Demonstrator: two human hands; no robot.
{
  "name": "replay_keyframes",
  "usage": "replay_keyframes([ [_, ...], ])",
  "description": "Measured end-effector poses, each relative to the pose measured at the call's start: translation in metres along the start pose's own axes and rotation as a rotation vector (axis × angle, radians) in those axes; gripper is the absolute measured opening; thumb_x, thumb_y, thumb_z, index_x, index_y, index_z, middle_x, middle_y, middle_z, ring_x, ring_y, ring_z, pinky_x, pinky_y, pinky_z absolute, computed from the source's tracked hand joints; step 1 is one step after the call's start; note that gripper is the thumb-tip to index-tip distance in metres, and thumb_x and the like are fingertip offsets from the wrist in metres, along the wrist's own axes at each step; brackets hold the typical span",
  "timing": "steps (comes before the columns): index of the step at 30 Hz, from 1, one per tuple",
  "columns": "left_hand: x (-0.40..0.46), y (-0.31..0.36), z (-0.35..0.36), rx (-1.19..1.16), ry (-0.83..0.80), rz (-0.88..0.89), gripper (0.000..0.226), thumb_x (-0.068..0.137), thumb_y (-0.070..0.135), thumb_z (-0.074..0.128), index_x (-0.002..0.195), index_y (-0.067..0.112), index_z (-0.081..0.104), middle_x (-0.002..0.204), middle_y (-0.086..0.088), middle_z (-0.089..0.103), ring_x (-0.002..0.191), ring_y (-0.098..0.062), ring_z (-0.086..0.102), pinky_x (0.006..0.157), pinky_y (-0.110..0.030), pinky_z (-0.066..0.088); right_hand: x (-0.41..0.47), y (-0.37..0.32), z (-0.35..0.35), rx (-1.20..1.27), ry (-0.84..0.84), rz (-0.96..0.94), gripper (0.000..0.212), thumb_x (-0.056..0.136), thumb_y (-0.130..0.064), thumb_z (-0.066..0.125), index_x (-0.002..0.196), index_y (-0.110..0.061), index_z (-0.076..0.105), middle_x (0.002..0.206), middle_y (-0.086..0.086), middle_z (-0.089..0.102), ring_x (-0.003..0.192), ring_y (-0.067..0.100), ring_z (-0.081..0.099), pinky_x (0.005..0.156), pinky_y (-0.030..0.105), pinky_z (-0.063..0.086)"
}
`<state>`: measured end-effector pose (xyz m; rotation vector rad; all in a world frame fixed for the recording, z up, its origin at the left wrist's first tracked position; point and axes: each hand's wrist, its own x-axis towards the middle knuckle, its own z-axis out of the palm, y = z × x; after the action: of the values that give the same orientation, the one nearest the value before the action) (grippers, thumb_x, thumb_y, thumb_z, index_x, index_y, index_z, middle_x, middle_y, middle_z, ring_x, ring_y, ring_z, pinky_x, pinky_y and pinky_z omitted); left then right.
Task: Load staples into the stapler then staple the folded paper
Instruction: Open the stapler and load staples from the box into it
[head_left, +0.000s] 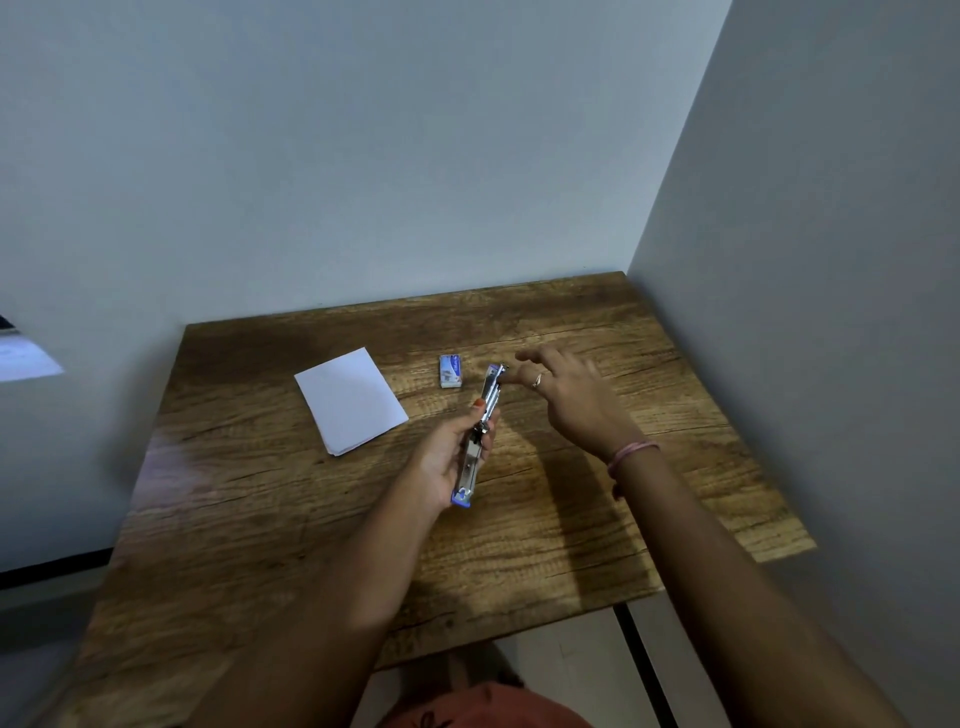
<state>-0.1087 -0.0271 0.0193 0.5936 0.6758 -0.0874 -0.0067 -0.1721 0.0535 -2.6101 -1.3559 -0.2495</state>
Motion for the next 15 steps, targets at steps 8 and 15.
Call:
replay_keyframes([
  [8, 0.000, -0.001, -0.004, 0.141, 0.064, 0.061, 0.017, 0.088, 0.017, 0.065, 0.091, 0.001, 0.070, 0.081, -0.007, 0.069, 0.059, -0.009, 0.058, 0.049, -0.014, 0.050, 0.003, 0.001, -0.006, -0.242, 0.075, -0.073, 0.048, 0.082, -0.009, 0.032, 0.115, -0.024, 0.064, 0.126, 0.011, 0.060, 0.113, 0.031, 0.057, 0.092, 0.047, 0.042],
  [15, -0.005, 0.004, -0.003, 0.132, 0.065, 0.078, 0.014, 0.090, 0.015, 0.061, 0.092, 0.002, 0.068, 0.081, -0.006, 0.067, 0.054, -0.007, 0.056, 0.046, -0.013, 0.049, -0.002, 0.012, 0.014, 0.092, 0.143, 0.254, 0.053, 0.080, 0.008, 0.044, 0.114, -0.028, 0.063, 0.124, 0.001, 0.057, 0.115, 0.023, 0.050, 0.089, 0.038, 0.031],
])
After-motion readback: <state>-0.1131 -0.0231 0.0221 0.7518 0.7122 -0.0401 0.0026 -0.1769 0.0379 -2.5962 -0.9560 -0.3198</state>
